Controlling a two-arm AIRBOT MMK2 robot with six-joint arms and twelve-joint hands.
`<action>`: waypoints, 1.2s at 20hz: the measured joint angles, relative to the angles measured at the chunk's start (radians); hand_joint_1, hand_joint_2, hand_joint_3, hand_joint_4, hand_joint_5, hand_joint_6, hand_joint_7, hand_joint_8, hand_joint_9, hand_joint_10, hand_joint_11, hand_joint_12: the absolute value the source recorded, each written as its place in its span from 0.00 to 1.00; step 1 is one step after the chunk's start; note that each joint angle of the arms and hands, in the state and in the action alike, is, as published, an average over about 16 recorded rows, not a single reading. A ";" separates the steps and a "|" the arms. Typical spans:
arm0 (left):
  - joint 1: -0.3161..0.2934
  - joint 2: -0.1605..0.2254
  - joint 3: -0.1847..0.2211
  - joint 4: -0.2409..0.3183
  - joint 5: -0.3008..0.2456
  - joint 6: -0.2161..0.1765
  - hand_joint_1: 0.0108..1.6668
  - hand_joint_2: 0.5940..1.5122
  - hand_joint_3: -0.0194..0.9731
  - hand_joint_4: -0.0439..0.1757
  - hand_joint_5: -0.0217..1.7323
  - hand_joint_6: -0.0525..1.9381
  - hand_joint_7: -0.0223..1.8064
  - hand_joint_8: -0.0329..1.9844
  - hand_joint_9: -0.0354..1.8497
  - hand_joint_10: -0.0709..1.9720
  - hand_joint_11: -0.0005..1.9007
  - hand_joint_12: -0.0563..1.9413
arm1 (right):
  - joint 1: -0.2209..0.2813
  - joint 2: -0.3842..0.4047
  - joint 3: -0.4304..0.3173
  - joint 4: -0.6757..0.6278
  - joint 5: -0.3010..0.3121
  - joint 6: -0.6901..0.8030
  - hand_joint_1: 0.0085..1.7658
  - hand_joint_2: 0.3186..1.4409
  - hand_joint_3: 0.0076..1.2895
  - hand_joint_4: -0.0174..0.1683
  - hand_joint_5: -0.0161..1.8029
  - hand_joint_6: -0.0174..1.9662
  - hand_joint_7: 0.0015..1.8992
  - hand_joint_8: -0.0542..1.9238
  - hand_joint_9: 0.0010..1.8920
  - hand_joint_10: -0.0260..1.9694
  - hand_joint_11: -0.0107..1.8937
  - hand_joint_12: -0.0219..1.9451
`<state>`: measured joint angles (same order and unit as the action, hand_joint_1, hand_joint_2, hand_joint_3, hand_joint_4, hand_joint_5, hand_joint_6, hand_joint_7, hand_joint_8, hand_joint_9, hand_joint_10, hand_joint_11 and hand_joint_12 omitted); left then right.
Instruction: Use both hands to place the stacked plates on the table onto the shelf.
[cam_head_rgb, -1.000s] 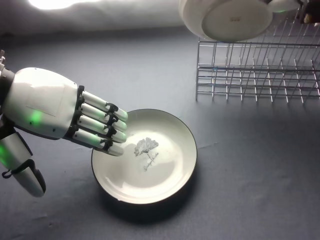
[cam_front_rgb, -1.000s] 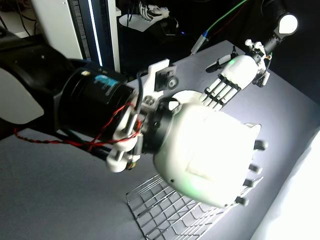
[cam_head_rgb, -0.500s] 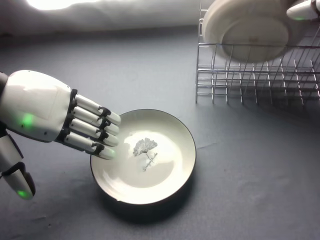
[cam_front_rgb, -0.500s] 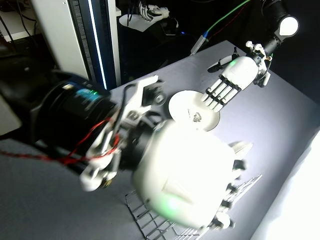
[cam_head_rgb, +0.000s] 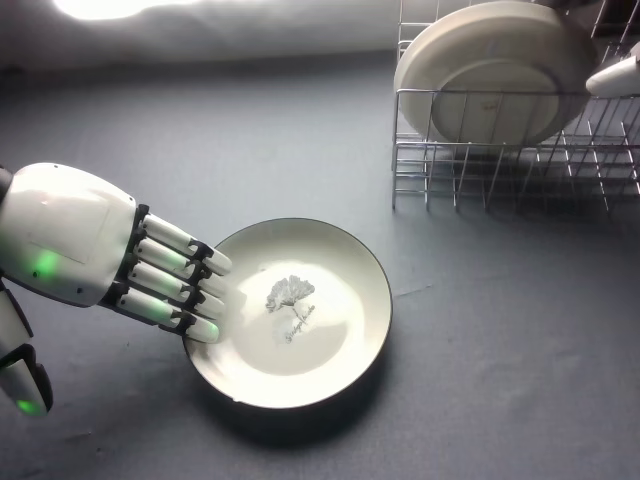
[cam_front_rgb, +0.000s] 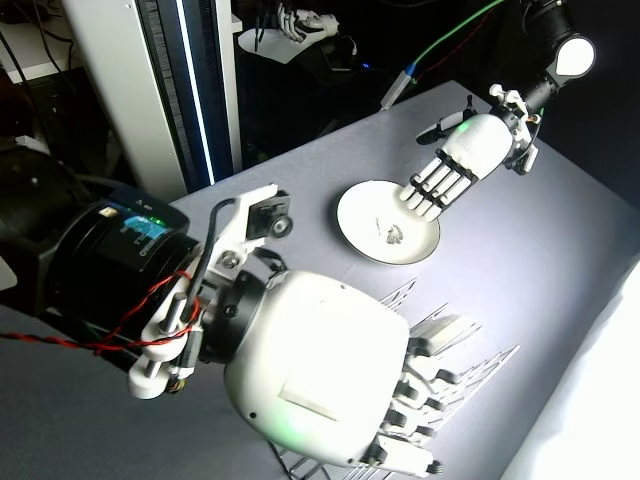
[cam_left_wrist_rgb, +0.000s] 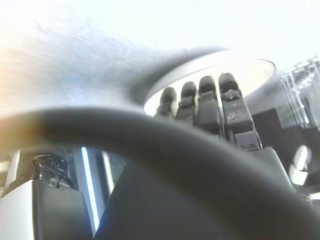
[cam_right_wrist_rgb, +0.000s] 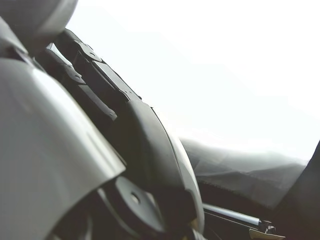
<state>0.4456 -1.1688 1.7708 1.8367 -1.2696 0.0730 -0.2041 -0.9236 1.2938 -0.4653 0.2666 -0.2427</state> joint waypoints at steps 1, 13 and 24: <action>0.004 -0.001 0.001 -0.001 -0.001 0.003 0.00 0.44 0.03 0.20 0.02 0.03 0.02 0.02 0.03 0.04 0.01 0.03 | 0.000 -0.001 -0.001 -0.026 0.015 -0.001 0.58 0.61 0.00 0.07 0.29 0.01 0.30 0.04 0.29 0.02 0.09 0.54; 0.089 -0.011 0.004 -0.054 0.007 0.046 0.00 0.44 0.03 0.17 0.01 0.02 0.02 0.02 0.03 0.04 0.01 0.03 | 0.002 -0.020 -0.038 -0.517 0.331 -0.016 0.45 0.55 0.00 0.09 0.09 0.01 0.08 0.04 0.08 0.02 0.01 0.25; 0.167 0.000 -0.026 -0.123 0.030 0.079 0.00 0.43 0.03 0.16 0.01 0.01 0.01 0.01 0.03 0.04 0.01 0.03 | -0.110 -0.045 -0.088 -0.805 0.555 -0.046 0.46 0.45 0.00 0.11 0.02 0.01 0.01 0.04 0.01 0.02 0.01 0.02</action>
<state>0.6123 -1.1688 1.7446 1.7138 -1.2400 0.1515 -0.3143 -0.9684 1.2062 -1.2699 0.8220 -0.2884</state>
